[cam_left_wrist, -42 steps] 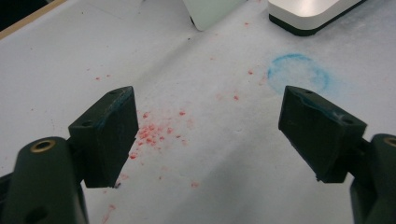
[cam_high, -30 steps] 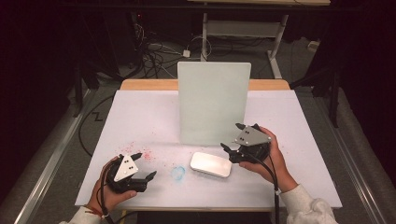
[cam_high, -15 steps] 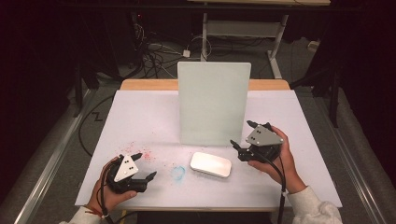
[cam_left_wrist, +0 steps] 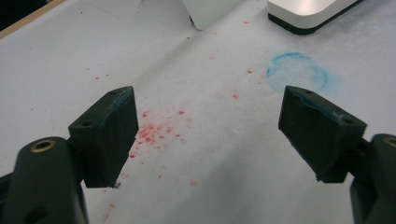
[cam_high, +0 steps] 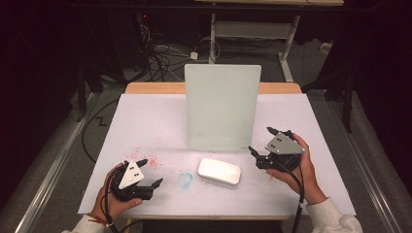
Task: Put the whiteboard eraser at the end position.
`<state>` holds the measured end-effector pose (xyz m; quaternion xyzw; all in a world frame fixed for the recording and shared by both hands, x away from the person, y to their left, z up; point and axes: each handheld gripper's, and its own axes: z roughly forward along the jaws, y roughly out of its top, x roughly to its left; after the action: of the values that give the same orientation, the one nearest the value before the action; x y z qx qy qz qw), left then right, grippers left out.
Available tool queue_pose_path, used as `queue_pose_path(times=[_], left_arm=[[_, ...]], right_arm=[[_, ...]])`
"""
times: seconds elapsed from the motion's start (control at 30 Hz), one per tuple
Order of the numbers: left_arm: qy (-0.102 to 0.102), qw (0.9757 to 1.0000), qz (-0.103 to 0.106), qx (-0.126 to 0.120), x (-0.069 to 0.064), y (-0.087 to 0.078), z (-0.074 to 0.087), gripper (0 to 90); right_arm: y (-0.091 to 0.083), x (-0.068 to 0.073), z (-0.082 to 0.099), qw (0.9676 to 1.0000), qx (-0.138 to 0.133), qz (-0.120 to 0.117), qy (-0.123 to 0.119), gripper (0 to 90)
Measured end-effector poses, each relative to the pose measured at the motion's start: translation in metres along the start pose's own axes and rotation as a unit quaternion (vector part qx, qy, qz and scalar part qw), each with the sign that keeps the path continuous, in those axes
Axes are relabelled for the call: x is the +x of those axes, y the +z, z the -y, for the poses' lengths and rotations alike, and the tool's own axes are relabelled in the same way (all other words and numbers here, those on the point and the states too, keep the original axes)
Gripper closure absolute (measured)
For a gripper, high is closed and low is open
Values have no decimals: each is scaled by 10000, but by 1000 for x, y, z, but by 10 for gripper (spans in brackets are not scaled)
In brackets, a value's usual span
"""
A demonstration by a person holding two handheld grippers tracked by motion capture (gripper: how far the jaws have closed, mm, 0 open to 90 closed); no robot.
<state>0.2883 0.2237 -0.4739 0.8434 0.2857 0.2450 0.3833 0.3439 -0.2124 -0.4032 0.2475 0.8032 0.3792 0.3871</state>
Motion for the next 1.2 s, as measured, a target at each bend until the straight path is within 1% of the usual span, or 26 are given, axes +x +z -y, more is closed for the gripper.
queue_pose_path(times=[0.03, 0.07, 0.1, 0.13, 0.17, 0.2, 0.23, 0.27, 0.3, 0.37, 0.57, 0.6, 0.63, 0.7, 0.77, 0.8, 0.87, 0.9, 0.97, 1.0, 1.07, 1.1, 1.2], left_arm=[[-50, 10000, 30, 22, -1, 0, 0, 193], [-46, 10000, 29, 26, -1, 0, 0, 193], [0, 10000, 3, 4, 0, 0, 0, 193], [-8, 10000, -1, 3, 0, 0, 0, 193], [-58, 10000, 26, 25, -1, 0, 0, 193], [-47, 10000, 24, 29, -1, 0, 0, 193], [-45, 10000, 26, 30, -1, 0, 0, 193], [-4, 10000, 7, 6, 0, 0, 0, 193], [-47, 10000, 21, 32, -1, 0, 0, 193], [-60, 10000, 19, 13, -1, -1, 0, 193], [-54, 10000, 16, 18, -1, -1, 0, 193], [-18, 10000, -4, -8, 0, -1, 0, 193], [-63, 10000, 15, 20, -1, -1, 1, 193], [-4, 10000, -14, 0, 0, -1, 0, 193], [-15, 10000, -7, 8, 0, -1, 0, 193], [-60, 10000, 16, 26, -1, -1, 1, 193], [-68, 10000, 20, 26, 0, 0, 1, 193], [-20, 10000, -9, 10, 1, 0, 0, 193], [-21, 10000, -7, 7, 1, 1, 0, 193], [-73, 10000, 26, 36, 1, 1, 0, 193], [-19, 10000, 3, 18, 1, 2, -1, 193], [-72, 10000, 34, 42, 1, 2, 0, 193], [-72, 10000, 46, 39, 1, 3, -1, 193]], right_arm=[[-1, -1, 2, 10000, 5, 5, 15, 190], [-2, -2, 3, 10000, 13, 20, 9, 190], [-3, -2, 4, 10000, 20, 28, 50, 189], [-4, -3, 6, 10000, 13, 16, 29, 188], [-5, -4, 7, 10000, 33, 34, 69, 186], [-6, -4, 9, 10000, 26, 54, 77, 186], [-7, -4, 10, 10000, 38, 25, 88, 185], [-8, -5, 12, 10000, 45, 31, 73, 184], [-8, -5, 13, 9999, 45, 48, 86, 183], [-10, -5, 16, 9999, 71, 64, 124, 184], [-12, -5, 28, 9997, 169, 162, 73, 187], [-12, -5, 29, 9997, 173, 164, 77, 187], [-12, -6, 31, 9996, 189, 193, 85, 187], [-13, -7, 36, 9995, 191, 219, 148, 188], [-15, -9, 40, 9994, 176, 246, 182, 188], [-16, -9, 42, 9993, 178, 255, 223, 187], [-18, -10, 46, 9990, 181, 276, 302, 187], [-19, -11, 48, 9990, 174, 251, 341, 187], [-20, -12, 53, 9988, 209, 262, 362, 187], [-21, -12, 55, 9988, 196, 245, 382, 186], [-23, -12, 60, 9986, 229, 253, 403, 186], [-24, -12, 62, 9985, 230, 251, 424, 185], [-27, -13, 69, 9982, 243, 253, 483, 183]])
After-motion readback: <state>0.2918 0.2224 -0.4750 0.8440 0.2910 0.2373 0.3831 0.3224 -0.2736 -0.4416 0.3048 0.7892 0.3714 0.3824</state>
